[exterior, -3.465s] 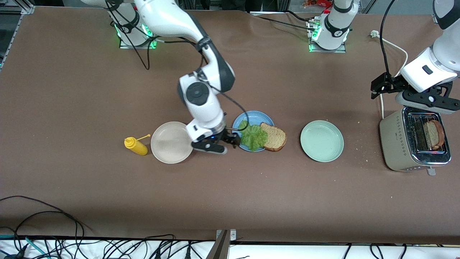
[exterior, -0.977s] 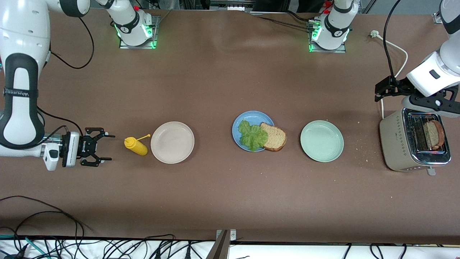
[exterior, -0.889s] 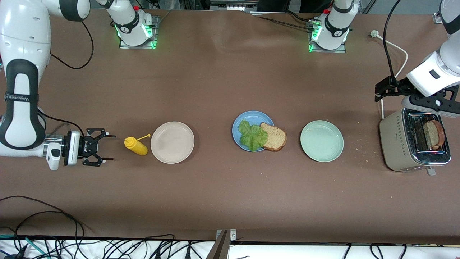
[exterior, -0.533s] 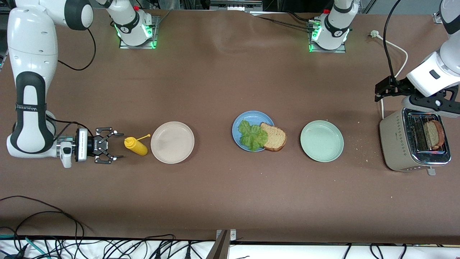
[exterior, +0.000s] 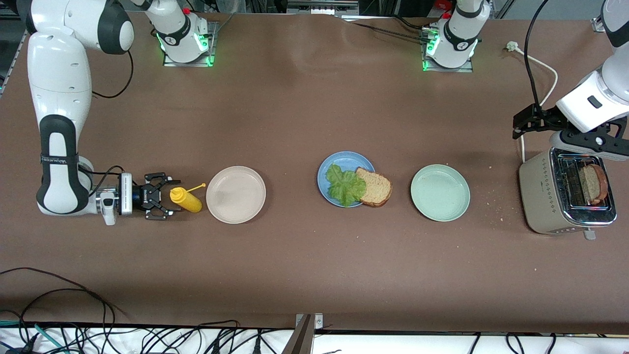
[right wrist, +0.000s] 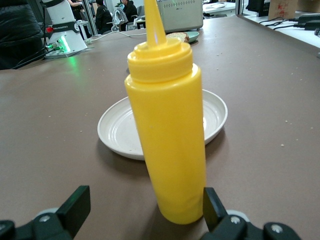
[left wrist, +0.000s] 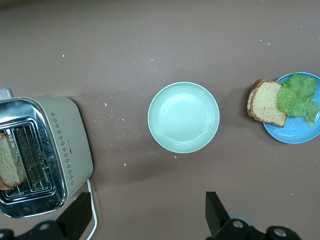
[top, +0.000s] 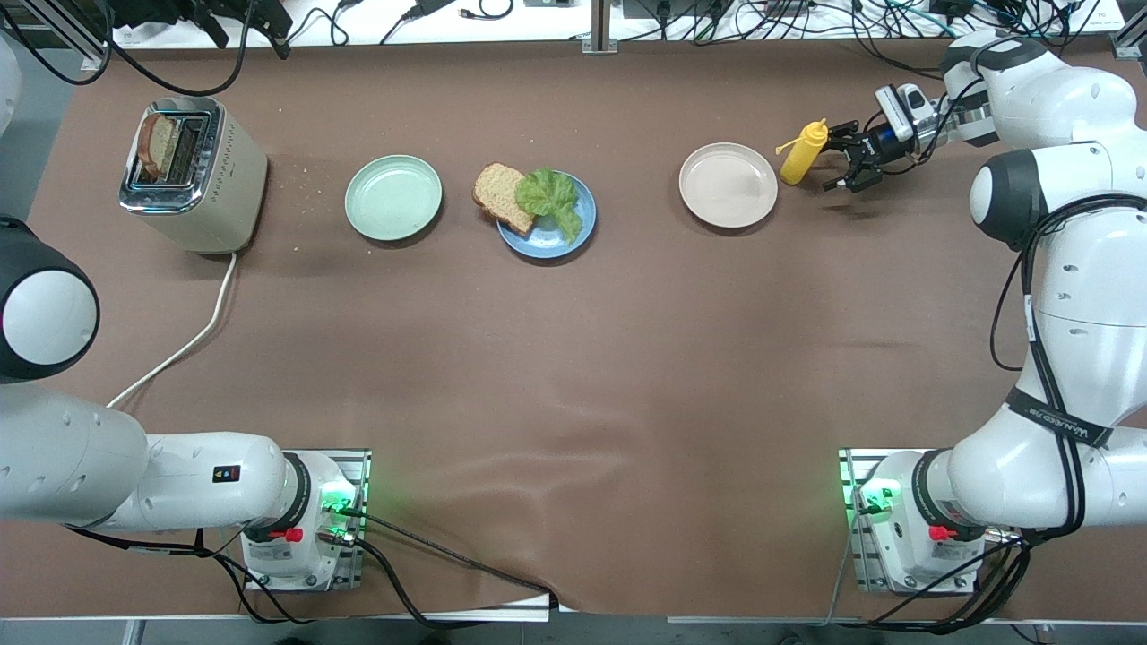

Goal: Make sandwich in blue plate with both arms
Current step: 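Close the right gripper on the mustard bottle and lift it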

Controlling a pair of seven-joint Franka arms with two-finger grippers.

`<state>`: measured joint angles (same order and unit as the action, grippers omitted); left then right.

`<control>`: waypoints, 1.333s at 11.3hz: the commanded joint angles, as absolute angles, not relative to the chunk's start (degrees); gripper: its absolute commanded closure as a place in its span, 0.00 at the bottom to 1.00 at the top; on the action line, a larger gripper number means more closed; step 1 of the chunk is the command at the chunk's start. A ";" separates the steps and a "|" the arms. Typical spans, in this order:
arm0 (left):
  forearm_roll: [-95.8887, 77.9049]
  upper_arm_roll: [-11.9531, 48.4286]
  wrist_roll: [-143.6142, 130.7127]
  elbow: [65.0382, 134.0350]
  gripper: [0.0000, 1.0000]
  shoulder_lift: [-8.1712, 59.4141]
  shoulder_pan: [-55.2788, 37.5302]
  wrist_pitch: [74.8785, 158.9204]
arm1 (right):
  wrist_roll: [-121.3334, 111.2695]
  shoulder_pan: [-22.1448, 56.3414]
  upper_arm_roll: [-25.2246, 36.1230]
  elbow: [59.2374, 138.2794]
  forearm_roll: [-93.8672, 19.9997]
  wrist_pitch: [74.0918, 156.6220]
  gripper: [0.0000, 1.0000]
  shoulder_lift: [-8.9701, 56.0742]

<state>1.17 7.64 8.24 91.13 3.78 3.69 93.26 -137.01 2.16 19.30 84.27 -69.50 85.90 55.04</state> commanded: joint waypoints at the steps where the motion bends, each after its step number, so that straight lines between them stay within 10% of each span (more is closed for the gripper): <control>1: -0.09 7.65 9.23 89.56 0.00 4.31 3.69 91.93 | -141.67 3.16 19.34 84.02 -74.09 86.30 0.00 55.11; 5: 0.09 7.65 9.14 89.38 0.00 4.31 3.43 91.93 | -141.68 3.43 19.16 84.02 -74.53 86.66 0.00 55.72; 12: 0.00 7.65 9.14 89.39 0.00 4.31 3.52 91.76 | -141.33 4.75 18.98 84.64 -77.26 87.36 0.83 55.81; 15: 0.09 7.65 9.14 89.38 0.00 4.31 3.43 91.85 | -139.06 4.66 19.16 84.20 -76.91 88.33 1.00 55.46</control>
<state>1.16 7.74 8.24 91.13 3.78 3.54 93.18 -140.68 4.41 18.85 84.13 -76.12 87.05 55.93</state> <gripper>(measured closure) 0.000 0.815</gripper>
